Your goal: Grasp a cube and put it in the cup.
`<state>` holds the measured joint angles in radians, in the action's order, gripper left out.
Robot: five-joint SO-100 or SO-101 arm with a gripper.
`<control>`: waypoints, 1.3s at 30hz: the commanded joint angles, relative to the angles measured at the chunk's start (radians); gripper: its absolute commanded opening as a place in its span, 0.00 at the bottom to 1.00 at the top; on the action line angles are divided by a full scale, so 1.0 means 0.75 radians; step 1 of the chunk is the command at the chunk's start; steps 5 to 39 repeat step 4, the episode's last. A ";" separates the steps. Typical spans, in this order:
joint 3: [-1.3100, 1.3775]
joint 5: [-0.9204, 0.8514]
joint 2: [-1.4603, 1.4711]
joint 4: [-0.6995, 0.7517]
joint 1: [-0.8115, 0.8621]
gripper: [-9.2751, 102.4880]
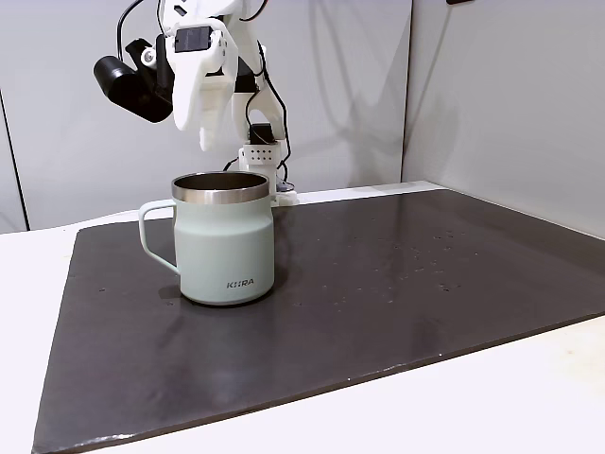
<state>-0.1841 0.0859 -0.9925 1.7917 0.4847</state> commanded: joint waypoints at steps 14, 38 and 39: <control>-0.076 0.004 -0.200 0.012 -0.067 0.32; -0.076 0.004 -0.200 0.012 -0.067 0.32; -0.076 0.004 -0.200 0.012 -0.067 0.32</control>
